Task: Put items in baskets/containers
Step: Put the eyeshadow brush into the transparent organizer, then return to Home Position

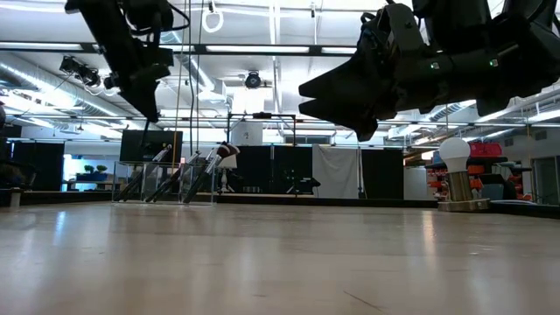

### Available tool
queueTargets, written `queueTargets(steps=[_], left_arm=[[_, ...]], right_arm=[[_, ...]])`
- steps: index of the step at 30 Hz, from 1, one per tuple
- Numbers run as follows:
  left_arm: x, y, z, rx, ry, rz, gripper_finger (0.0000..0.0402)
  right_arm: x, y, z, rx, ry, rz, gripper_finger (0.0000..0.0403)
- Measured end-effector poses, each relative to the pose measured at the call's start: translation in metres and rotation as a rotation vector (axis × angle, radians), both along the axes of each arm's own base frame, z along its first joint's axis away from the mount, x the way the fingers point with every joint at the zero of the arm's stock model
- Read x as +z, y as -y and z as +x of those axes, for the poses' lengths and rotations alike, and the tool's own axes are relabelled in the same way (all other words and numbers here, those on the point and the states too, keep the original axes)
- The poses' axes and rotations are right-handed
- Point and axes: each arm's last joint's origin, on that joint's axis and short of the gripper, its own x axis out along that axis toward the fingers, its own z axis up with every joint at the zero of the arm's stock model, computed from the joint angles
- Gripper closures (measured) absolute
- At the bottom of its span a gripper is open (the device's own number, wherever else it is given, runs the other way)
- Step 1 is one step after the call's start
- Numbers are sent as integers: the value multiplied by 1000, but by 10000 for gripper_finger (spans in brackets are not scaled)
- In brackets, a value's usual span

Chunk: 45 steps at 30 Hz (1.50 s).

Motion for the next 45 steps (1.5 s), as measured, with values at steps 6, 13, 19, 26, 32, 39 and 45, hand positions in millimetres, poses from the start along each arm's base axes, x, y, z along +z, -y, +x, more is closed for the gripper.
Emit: queueTargets(steps=[6, 13, 19, 26, 32, 39, 45], left_arm=[[-12, -14, 1, 19, -20, -74, 383], [-29, -29, 9, 50, -82, -163, 383], [-45, -37, 17, 63, -153, -205, 382], [-51, -41, 21, 61, -179, -206, 327], [-50, -42, 21, 91, -187, -154, 258], [-24, -43, 22, 113, -179, -129, 231], [18, -33, 21, 100, -73, 2, 243]], right_arm=[[0, 0, 0, 0, -1, 0, 227], [0, 0, 0, 0, -4, -1, 227], [-1, 0, 0, 0, -6, -2, 227], [-1, 0, 0, 0, -12, -3, 227], [-1, 0, 0, 0, -14, -4, 227], [-1, 0, 0, 0, -15, -4, 227], [-3, 0, 0, 0, -33, -8, 227]])
